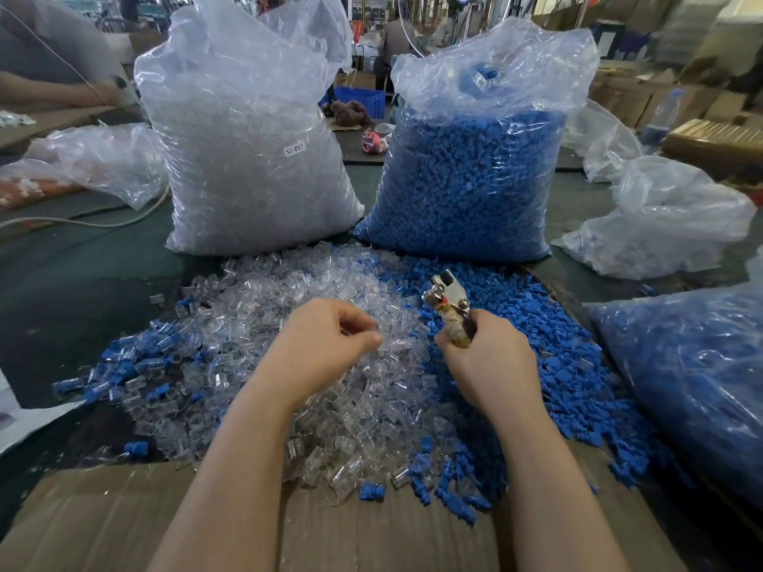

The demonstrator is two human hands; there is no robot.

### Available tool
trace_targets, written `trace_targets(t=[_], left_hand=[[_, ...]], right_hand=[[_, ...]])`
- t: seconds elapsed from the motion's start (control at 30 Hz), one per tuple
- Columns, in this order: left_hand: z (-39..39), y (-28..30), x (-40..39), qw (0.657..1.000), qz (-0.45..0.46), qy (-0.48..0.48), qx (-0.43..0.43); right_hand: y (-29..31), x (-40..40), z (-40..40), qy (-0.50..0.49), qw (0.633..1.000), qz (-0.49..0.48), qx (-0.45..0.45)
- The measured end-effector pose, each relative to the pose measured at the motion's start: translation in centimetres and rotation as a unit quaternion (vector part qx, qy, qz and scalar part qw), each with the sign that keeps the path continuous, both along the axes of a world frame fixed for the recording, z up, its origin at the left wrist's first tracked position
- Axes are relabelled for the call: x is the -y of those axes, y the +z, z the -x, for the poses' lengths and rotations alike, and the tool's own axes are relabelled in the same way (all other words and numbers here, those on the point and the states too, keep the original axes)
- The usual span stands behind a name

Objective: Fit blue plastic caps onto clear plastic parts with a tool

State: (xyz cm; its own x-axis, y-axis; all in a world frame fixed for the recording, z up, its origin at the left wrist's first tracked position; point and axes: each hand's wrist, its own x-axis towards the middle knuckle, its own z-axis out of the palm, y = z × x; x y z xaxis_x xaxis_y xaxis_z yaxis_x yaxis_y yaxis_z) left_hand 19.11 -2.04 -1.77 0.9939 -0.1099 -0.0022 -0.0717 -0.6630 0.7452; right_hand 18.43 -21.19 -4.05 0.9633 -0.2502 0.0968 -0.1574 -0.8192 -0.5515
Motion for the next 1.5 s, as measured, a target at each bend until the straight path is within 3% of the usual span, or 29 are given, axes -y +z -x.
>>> trace_targets(t=[0.13,0.27,0.4,0.57,0.9,1.13,1.5], left_hand=[[0.2,0.4,0.8,0.991,0.127,0.038,-0.018],[0.1,0.4,1.8,0.951,0.297,0.060,-0.056],[0.0,0.3,2.4,0.915,0.391,0.061,-0.077],[0.2,0.1,3.2,0.930,0.361,0.055,-0.045],[0.4,0.1,4.2,0.879,0.461,0.118,-0.035],[0.5,-0.3,4.2,0.888,0.431,0.162,0.004],[0.6,0.1,4.5,0.883,0.447,0.143,0.001]], right_hand=[[0.4,-0.3,0.1,0.024,0.996,-0.072,0.043],[0.7,-0.5,0.4,0.059,0.983,-0.156,0.079],[0.8,-0.6,0.5,0.063,0.969,-0.221,0.092],[0.6,-0.6,0.3,0.041,0.966,-0.233,0.107],[0.4,-1.1,0.1,0.036,0.958,-0.247,0.142],[0.5,-1.6,0.3,0.045,0.944,-0.287,0.157],[0.6,-2.1,0.5,0.035,0.960,-0.214,0.178]])
